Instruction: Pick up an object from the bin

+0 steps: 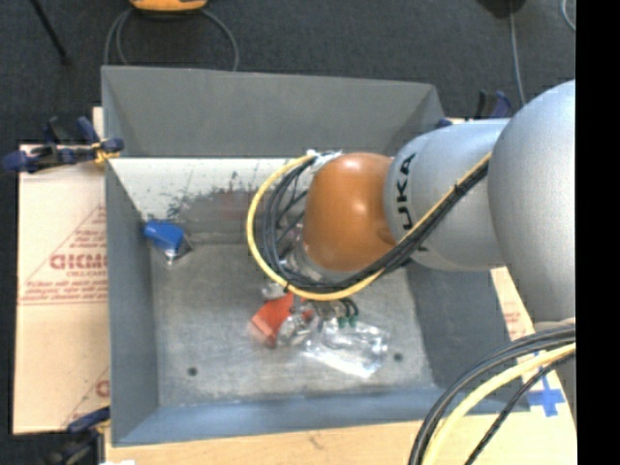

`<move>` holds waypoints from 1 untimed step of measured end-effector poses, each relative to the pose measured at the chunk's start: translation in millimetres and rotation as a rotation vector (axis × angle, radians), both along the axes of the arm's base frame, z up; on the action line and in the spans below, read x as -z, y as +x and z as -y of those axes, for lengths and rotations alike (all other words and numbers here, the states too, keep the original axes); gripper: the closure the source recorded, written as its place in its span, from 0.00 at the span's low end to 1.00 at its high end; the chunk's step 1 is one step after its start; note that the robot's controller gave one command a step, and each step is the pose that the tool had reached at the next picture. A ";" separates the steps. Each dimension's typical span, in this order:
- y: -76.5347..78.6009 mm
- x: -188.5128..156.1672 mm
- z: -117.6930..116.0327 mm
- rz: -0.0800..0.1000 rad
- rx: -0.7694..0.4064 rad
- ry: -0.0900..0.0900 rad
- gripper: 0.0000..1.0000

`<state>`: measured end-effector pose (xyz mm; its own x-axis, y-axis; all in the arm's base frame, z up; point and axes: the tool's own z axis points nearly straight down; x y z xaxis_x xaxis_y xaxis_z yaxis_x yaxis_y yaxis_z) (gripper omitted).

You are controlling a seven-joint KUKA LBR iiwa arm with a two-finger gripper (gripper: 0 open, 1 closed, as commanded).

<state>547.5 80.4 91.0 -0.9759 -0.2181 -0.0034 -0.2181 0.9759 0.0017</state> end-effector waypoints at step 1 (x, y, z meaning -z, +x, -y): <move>2.5 -135.1 -11.0 0.009 -0.024 -0.002 1.00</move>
Offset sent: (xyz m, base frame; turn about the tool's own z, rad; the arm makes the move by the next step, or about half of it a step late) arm -0.0004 0.0121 0.1297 -0.0299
